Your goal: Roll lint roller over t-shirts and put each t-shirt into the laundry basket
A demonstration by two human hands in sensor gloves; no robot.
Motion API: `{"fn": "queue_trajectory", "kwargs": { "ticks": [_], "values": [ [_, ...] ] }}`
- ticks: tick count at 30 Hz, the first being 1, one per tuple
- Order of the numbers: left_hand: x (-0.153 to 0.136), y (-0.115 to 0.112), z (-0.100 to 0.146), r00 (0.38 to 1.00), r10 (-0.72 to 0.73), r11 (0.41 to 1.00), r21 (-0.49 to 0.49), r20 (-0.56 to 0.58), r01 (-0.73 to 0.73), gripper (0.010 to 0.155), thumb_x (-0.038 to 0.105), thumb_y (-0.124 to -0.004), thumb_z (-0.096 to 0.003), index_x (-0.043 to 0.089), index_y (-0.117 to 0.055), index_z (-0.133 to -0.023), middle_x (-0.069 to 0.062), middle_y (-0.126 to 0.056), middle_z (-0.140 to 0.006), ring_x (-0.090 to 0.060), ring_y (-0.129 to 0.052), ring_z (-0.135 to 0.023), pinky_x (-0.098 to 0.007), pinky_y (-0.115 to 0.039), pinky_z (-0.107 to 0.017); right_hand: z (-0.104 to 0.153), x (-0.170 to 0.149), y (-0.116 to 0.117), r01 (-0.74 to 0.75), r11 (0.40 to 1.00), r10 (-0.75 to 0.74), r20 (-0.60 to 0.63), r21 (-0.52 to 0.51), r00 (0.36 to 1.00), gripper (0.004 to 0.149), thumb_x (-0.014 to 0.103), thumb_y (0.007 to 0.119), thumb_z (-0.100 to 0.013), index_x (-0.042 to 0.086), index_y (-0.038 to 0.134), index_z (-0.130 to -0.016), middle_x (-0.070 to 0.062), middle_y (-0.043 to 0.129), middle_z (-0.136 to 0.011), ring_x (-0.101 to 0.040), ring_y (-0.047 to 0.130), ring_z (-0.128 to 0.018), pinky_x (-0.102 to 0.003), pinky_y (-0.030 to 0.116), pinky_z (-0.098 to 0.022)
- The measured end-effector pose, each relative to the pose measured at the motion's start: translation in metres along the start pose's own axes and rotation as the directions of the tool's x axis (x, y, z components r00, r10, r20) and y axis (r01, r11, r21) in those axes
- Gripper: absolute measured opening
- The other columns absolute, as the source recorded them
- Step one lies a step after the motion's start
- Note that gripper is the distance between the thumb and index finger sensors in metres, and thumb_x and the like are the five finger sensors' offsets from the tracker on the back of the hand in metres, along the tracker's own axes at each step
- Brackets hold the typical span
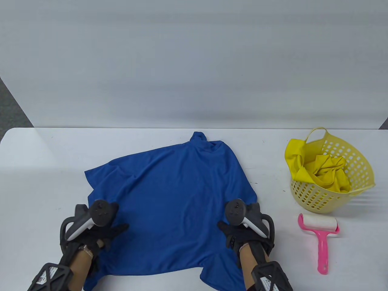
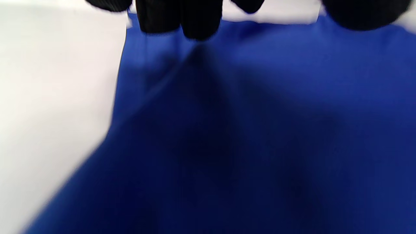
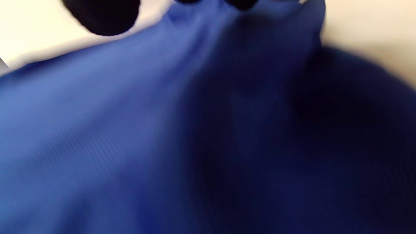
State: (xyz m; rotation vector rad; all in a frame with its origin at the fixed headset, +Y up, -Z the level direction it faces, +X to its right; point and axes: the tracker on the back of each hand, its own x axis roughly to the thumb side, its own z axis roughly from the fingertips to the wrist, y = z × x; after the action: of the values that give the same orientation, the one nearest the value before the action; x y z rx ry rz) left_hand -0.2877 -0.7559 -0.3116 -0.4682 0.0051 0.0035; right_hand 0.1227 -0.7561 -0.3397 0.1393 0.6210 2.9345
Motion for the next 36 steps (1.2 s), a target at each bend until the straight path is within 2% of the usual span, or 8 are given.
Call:
{"fn": "queue_trajectory", "kwargs": {
  "ticks": [4, 8, 14, 20, 23, 30, 32, 36],
  "values": [
    [-0.014, -0.017, -0.012, 0.993, -0.116, 0.991, -0.061, -0.007, 0.116, 0.105, 0.078, -0.069, -0.0288, 0.038, -0.018, -0.111, -0.007, -0.019, -0.125, -0.043, -0.030, -0.119, -0.072, -0.032, -0.081, -0.005, -0.002, 0.023, -0.181, 0.973, 0.173, 0.069, 0.142, 0.983, 0.084, 0.062, 0.062, -0.040, 0.020, 0.019, -0.100, -0.025, 0.016, -0.106, -0.056, 0.024, -0.094, -0.076, 0.028, -0.060],
    [-0.045, -0.010, -0.021, 0.998, -0.044, 0.993, -0.107, -0.041, 0.040, 0.112, 0.071, -0.085, -0.0216, 0.047, -0.021, -0.110, -0.002, -0.018, -0.126, -0.046, -0.020, -0.120, -0.075, -0.022, -0.080, 0.000, -0.019, 0.025, -0.060, 0.976, 0.036, 0.119, 0.208, 0.992, 0.088, 0.060, 0.070, -0.039, 0.025, 0.016, -0.099, -0.019, 0.005, -0.105, -0.052, 0.011, -0.094, -0.076, 0.023, -0.061],
    [-0.075, 0.002, -0.014, 0.954, 0.300, 0.948, 0.102, 0.024, -0.301, 0.078, 0.058, -0.066, -0.0488, 0.032, -0.030, -0.113, -0.003, -0.059, -0.121, -0.041, -0.046, -0.119, -0.072, -0.032, -0.081, 0.005, -0.017, 0.020, -0.136, 0.965, 0.118, 0.092, 0.225, 0.989, 0.089, 0.060, 0.073, -0.037, 0.024, 0.018, -0.098, -0.020, 0.009, -0.105, -0.053, 0.016, -0.094, -0.075, 0.027, -0.061],
    [-0.077, -0.009, -0.026, 0.973, -0.019, 1.000, 0.012, -0.228, 0.022, 0.079, 0.059, -0.063, -0.0492, 0.039, -0.019, -0.111, 0.011, -0.033, -0.126, -0.040, -0.029, -0.122, -0.071, -0.025, -0.083, 0.005, -0.029, 0.017, -0.101, 0.969, 0.082, 0.090, 0.226, 0.993, 0.089, 0.058, 0.077, -0.036, 0.026, 0.021, -0.098, -0.017, 0.012, -0.105, -0.051, 0.018, -0.095, -0.075, 0.028, -0.062],
    [-0.077, -0.005, -0.028, 0.955, 0.044, 0.996, 0.087, -0.294, -0.020, 0.075, 0.051, -0.067, -0.0524, 0.037, -0.024, -0.113, 0.006, -0.036, -0.126, -0.041, -0.021, -0.120, -0.071, -0.022, -0.082, 0.006, -0.038, 0.019, -0.024, 0.973, 0.006, 0.079, 0.231, 0.997, 0.088, 0.056, 0.078, -0.037, 0.028, 0.021, -0.097, -0.013, 0.008, -0.105, -0.047, 0.012, -0.095, -0.074, 0.024, -0.062],
    [-0.047, 0.007, -0.008, 0.990, 0.052, 0.968, 0.251, -0.133, -0.017, 0.065, 0.050, -0.076, -0.0512, 0.034, -0.053, -0.109, -0.002, -0.073, -0.112, -0.035, -0.076, -0.104, -0.061, -0.056, -0.078, 0.009, -0.011, 0.024, -0.134, 0.971, 0.114, 0.112, 0.200, 0.987, 0.090, 0.060, 0.072, -0.038, 0.022, 0.018, -0.099, -0.023, 0.009, -0.105, -0.054, 0.013, -0.093, -0.075, 0.021, -0.060],
    [-0.037, 0.005, -0.008, 0.991, 0.071, 0.990, 0.131, -0.113, -0.056, 0.080, 0.064, -0.077, -0.0424, 0.032, -0.052, -0.112, -0.006, -0.075, -0.114, -0.042, -0.076, -0.105, -0.064, -0.058, -0.076, 0.008, -0.001, 0.028, -0.145, 0.967, 0.117, 0.144, 0.208, 0.983, 0.090, 0.060, 0.070, -0.039, 0.021, 0.016, -0.099, -0.024, 0.008, -0.104, -0.055, 0.014, -0.093, -0.075, 0.024, -0.060],
    [-0.037, -0.015, -0.018, 0.983, -0.064, 0.990, -0.134, -0.169, 0.041, 0.113, 0.076, -0.077, -0.0233, 0.035, -0.019, -0.111, -0.012, -0.020, -0.123, -0.049, -0.030, -0.116, -0.075, -0.043, -0.078, 0.011, 0.017, 0.035, -0.174, 0.956, 0.129, 0.194, 0.234, 0.972, 0.091, 0.061, 0.069, -0.039, 0.021, 0.012, -0.098, -0.025, 0.004, -0.102, -0.056, 0.011, -0.091, -0.076, 0.026, -0.059]
  ]
}}
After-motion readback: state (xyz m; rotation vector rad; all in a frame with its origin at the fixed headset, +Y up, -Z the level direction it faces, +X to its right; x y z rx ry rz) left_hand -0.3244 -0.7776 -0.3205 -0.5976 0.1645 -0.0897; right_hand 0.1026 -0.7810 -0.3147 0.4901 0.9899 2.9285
